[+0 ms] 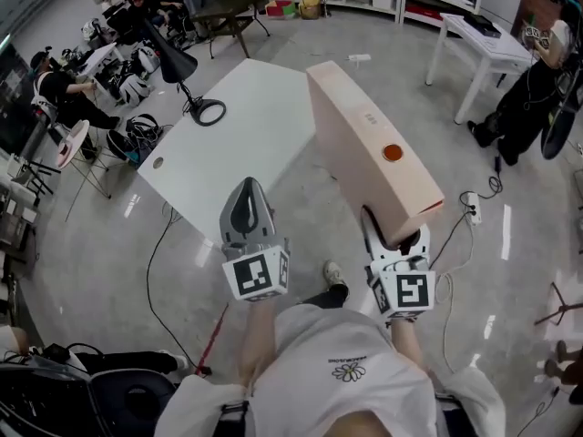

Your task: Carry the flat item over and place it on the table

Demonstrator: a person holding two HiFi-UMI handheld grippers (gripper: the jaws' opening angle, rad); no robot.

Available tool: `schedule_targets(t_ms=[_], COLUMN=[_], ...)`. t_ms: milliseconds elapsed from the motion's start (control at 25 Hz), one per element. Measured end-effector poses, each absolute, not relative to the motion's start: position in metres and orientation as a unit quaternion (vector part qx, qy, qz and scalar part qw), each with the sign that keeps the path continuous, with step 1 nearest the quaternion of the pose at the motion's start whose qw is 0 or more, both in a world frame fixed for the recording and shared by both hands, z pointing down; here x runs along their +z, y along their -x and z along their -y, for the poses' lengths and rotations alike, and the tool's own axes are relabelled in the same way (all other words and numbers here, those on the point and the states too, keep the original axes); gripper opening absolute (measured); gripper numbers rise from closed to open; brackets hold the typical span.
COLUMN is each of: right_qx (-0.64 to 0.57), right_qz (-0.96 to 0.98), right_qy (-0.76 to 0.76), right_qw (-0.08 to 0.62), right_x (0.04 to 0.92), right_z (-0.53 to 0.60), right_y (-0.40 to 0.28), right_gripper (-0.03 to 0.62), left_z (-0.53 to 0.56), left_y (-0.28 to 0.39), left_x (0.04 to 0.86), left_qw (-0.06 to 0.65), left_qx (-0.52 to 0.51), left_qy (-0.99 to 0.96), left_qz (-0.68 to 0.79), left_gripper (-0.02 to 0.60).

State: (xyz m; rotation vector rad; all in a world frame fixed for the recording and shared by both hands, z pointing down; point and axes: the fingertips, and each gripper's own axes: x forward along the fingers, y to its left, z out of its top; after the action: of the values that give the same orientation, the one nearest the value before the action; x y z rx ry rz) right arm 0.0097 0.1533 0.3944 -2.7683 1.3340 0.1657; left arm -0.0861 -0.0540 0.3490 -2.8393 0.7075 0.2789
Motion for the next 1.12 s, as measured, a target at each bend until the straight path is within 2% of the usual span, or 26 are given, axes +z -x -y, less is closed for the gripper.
schedule_targets(t_ms=[560, 1120], right_qx=[0.055, 0.081], right_qz=[-0.482, -0.572], right_qy=[0.874, 0.815], right_qw=[0.028, 0.053], right_x=[0.374, 0.357], right_z=[-0.003, 0.093], right_y=[-0.190, -0.238], right_gripper=[0.295, 0.295], left_z=[0.185, 0.250], left_y=[-0.067, -0.065], left_x=[0.337, 0.340], left_qw=[0.100, 0.095], left_qx=[0.089, 0.094], left_qy=[0.949, 0.905], left_qz=[-0.284, -0.404], left_gripper=[0.015, 0.015])
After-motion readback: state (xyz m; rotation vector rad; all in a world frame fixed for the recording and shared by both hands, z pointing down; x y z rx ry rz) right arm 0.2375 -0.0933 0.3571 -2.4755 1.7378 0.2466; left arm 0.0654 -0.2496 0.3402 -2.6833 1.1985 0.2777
